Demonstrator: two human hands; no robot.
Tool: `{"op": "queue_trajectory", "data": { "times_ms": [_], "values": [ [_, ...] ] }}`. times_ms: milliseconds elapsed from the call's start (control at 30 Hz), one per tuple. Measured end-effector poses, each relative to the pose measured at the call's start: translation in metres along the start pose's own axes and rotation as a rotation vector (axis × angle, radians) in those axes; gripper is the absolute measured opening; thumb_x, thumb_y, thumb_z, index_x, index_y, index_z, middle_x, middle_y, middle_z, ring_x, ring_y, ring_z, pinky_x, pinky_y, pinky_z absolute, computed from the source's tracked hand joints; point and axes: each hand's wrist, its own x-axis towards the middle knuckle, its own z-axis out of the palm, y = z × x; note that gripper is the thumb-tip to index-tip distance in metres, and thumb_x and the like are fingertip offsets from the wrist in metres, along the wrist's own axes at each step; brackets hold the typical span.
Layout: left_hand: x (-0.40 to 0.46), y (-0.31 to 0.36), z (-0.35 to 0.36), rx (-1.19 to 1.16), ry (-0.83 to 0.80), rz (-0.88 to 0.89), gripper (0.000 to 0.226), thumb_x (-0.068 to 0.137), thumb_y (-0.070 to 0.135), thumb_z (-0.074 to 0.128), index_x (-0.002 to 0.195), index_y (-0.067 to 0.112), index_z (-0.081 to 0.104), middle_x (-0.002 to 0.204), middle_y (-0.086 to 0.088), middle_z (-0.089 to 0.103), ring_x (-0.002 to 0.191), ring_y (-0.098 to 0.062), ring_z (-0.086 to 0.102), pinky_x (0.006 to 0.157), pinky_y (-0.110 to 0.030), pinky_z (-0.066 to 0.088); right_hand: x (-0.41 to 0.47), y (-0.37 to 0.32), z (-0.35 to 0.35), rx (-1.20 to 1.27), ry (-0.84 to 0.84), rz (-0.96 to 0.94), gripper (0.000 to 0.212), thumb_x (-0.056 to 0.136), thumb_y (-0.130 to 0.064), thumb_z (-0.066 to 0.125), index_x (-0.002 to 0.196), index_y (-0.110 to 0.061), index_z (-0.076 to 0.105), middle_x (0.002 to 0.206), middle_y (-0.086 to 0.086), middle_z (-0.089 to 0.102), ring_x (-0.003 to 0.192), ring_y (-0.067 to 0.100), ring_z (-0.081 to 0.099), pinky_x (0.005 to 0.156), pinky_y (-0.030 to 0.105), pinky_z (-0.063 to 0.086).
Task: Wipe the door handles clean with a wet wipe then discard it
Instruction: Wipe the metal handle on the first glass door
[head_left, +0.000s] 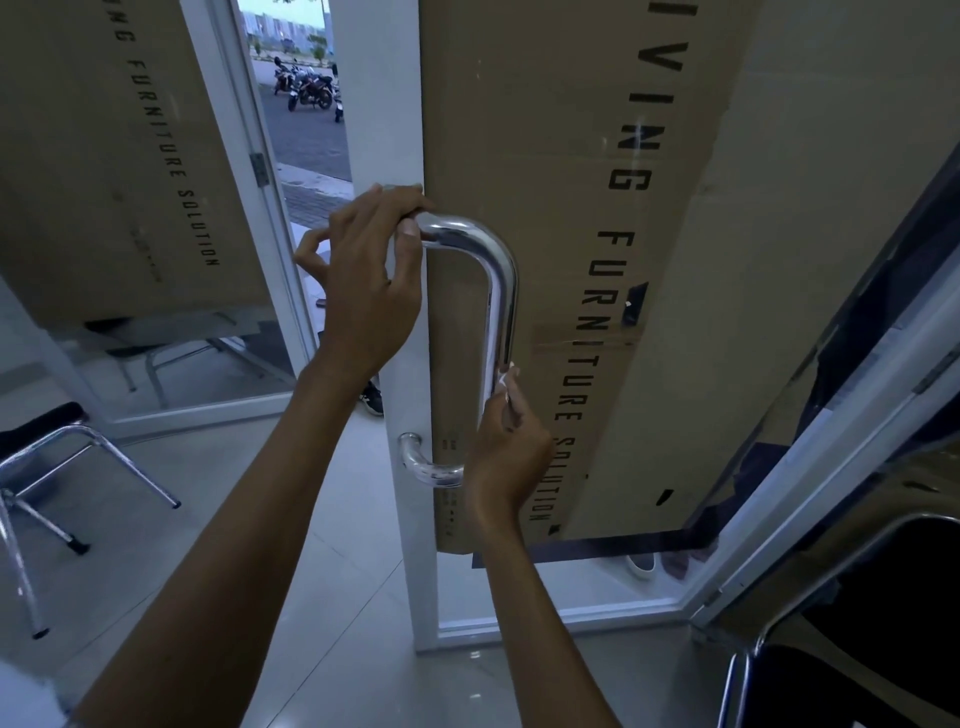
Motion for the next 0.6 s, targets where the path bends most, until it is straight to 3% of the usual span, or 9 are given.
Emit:
{"op": "queue_trajectory", "data": {
  "times_ms": [167, 233, 300, 400, 467, 533, 600],
  "values": [
    [0.0, 0.001, 0.001, -0.005, 0.0, -0.01, 0.037, 0.105, 0.028, 0.036, 0.127, 0.027, 0.066, 0.132, 0.016, 0.063, 0.144, -0.006, 0.04, 0.11, -0.04, 0.016, 0.01, -0.008, 0.003, -0.011, -0.019, -0.021, 0.026, 0.103, -0.029, 0.065, 0.128, -0.03, 0.075, 0.099, -0.039, 0.066, 0.088, -0.01, 0.07, 0.071, 0.011, 0.054],
    [0.0, 0.002, 0.001, -0.004, 0.007, -0.011, 0.036, 0.105, 0.027, 0.036, 0.126, 0.027, 0.066, 0.132, 0.016, 0.064, 0.144, -0.007, 0.041, 0.111, -0.042, 0.016, 0.005, -0.003, 0.0, -0.019, -0.017, -0.013, 0.026, 0.103, -0.027, 0.066, 0.127, -0.029, 0.075, 0.107, -0.03, 0.072, 0.093, -0.01, 0.07, 0.076, 0.011, 0.055],
    [0.0, 0.001, 0.001, -0.008, 0.012, -0.009, 0.036, 0.105, 0.026, 0.037, 0.125, 0.027, 0.066, 0.132, 0.015, 0.064, 0.144, -0.007, 0.041, 0.111, -0.045, 0.017, -0.002, 0.007, -0.004, -0.024, -0.02, 0.03, 0.025, 0.102, -0.028, 0.066, 0.126, -0.032, 0.074, 0.116, -0.02, 0.076, 0.1, -0.007, 0.071, 0.084, 0.02, 0.061],
    [0.0, 0.0, 0.002, -0.008, 0.014, -0.006, 0.036, 0.105, 0.027, 0.037, 0.126, 0.027, 0.066, 0.132, 0.016, 0.064, 0.144, -0.007, 0.04, 0.111, -0.044, 0.017, -0.002, 0.007, -0.006, -0.022, -0.034, 0.068, 0.024, 0.102, -0.028, 0.066, 0.125, -0.031, 0.075, 0.114, -0.027, 0.074, 0.101, -0.006, 0.071, 0.089, 0.029, 0.063],
    [0.0, -0.001, 0.003, -0.002, 0.013, -0.005, 0.036, 0.105, 0.028, 0.036, 0.126, 0.027, 0.066, 0.132, 0.016, 0.064, 0.145, -0.007, 0.04, 0.111, -0.038, 0.014, 0.004, -0.004, -0.002, 0.012, -0.04, 0.064, 0.025, 0.102, -0.028, 0.066, 0.126, -0.032, 0.074, 0.105, -0.034, 0.071, 0.091, -0.009, 0.07, 0.083, 0.024, 0.063],
    [0.0, -0.001, 0.003, 0.006, 0.015, -0.002, 0.036, 0.105, 0.028, 0.036, 0.125, 0.027, 0.066, 0.131, 0.015, 0.064, 0.145, -0.007, 0.04, 0.108, -0.03, 0.013, 0.008, -0.013, 0.001, 0.032, -0.023, 0.012, 0.025, 0.102, -0.034, 0.064, 0.125, -0.042, 0.07, 0.096, -0.025, 0.077, 0.078, 0.002, 0.072, 0.069, 0.03, 0.063],
    [0.0, 0.0, 0.003, -0.003, 0.015, 0.002, 0.036, 0.105, 0.028, 0.036, 0.125, 0.025, 0.066, 0.131, 0.013, 0.064, 0.145, -0.008, 0.041, 0.107, -0.026, 0.012, 0.006, -0.013, 0.003, 0.022, -0.012, -0.027, 0.027, 0.1, -0.042, 0.061, 0.125, -0.043, 0.07, 0.098, -0.014, 0.08, 0.077, 0.014, 0.075, 0.067, 0.035, 0.064]
  ]
}}
